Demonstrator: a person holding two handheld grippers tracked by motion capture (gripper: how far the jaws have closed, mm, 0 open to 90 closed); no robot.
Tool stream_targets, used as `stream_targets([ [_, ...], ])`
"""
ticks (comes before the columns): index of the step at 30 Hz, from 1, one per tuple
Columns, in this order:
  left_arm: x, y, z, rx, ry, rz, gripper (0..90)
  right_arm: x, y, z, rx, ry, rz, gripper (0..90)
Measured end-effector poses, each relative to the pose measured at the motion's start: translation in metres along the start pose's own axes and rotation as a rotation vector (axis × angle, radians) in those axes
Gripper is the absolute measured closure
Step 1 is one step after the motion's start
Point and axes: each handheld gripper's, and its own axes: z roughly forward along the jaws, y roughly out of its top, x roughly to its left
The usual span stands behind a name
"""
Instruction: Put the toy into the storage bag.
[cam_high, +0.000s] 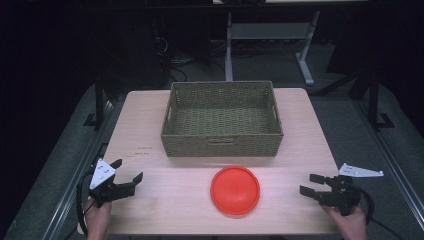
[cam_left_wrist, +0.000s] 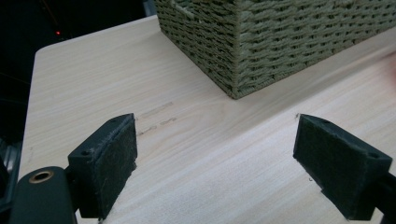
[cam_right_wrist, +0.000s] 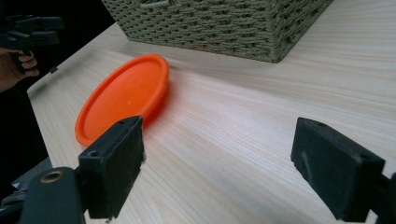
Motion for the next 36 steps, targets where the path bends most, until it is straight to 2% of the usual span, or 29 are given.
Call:
stream_targets([
  [5, -0.002, 0.0, 0.0, -0.008, 0.0, 0.008, 13.0, 0.004, 0.003, 0.001, -0.006, 0.011, -0.003, 16.1],
  [13, -0.002, 0.0, 0.001, -0.006, -0.001, 0.015, 13.0, 0.014, 0.01, 0.01, 0.027, 0.035, -0.024, 15.6],
  [19, -0.003, 0.0, 0.002, 0.001, -0.008, 0.02, 13.0, 0.022, 0.016, 0.017, 0.06, 0.049, -0.026, 15.3],
  [24, -0.003, 0.0, 0.003, 0.002, -0.002, 0.02, 13.0, 0.028, 0.025, 0.025, 0.1, 0.058, -0.05, 15.2],
  [27, -0.003, 0.0, 0.003, -0.001, -0.007, 0.023, 13.0, 0.031, 0.028, 0.027, 0.114, 0.062, -0.044, 15.2],
  [36, -0.002, -0.001, 0.002, -0.005, -0.003, 0.016, 13.0, 0.043, 0.049, 0.04, 0.164, 0.068, -0.092, 15.2],
])
